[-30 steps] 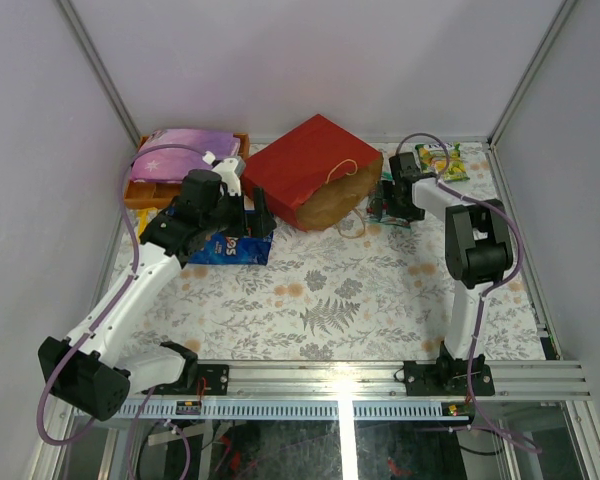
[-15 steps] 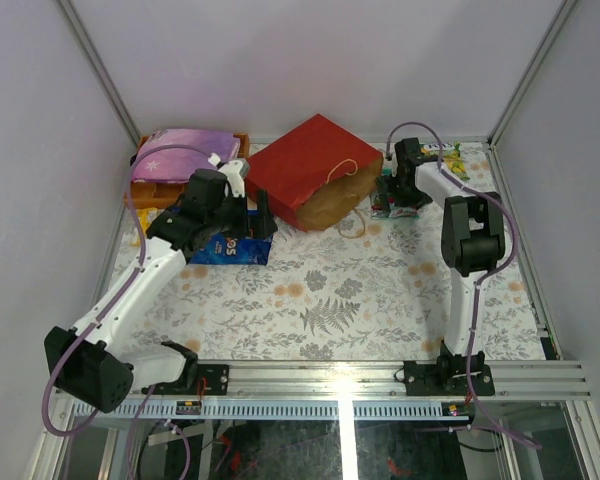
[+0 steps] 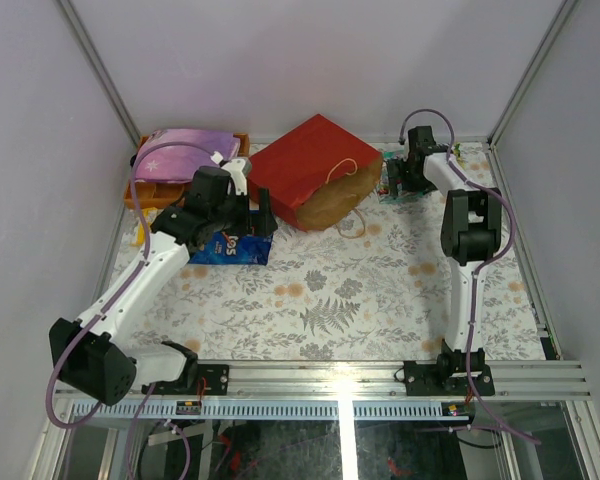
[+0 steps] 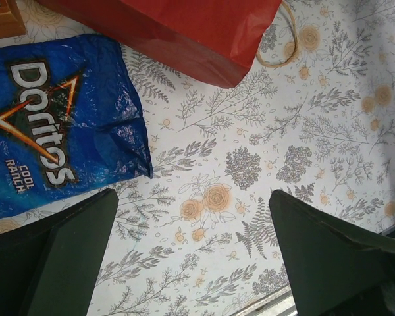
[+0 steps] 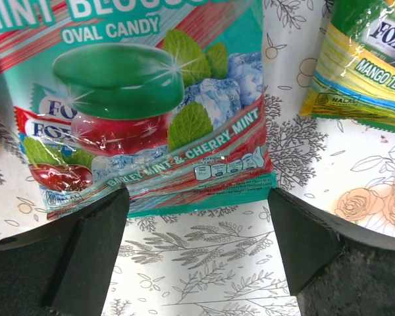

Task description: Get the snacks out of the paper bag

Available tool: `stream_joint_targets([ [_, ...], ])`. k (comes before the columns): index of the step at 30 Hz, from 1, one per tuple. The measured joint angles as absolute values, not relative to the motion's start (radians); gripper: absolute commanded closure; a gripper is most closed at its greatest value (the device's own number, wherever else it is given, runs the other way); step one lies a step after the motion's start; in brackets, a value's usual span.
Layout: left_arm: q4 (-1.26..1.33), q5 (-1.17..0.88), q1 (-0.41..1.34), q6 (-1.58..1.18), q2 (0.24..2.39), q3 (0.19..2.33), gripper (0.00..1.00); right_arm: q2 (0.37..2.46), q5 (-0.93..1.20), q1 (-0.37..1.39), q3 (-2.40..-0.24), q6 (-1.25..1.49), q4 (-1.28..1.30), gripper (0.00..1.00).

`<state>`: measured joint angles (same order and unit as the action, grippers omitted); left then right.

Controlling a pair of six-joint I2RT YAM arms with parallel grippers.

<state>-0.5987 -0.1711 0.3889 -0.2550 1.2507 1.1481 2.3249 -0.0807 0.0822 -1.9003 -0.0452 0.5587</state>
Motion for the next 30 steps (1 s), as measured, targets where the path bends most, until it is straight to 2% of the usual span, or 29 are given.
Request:
stream_joint_targets([
  [14, -0.599, -0.159, 0.389, -0.247, 1.266, 1.150, 0.00, 2.318, -0.047, 0.082, -1.840, 0.217, 0.417, 0.10],
  [30, -0.607, -0.147, 0.389, -0.233, 1.267, 1.150, 0.00, 2.446, -0.093, 0.073, -2.059, 0.232, 0.477, 0.09],
])
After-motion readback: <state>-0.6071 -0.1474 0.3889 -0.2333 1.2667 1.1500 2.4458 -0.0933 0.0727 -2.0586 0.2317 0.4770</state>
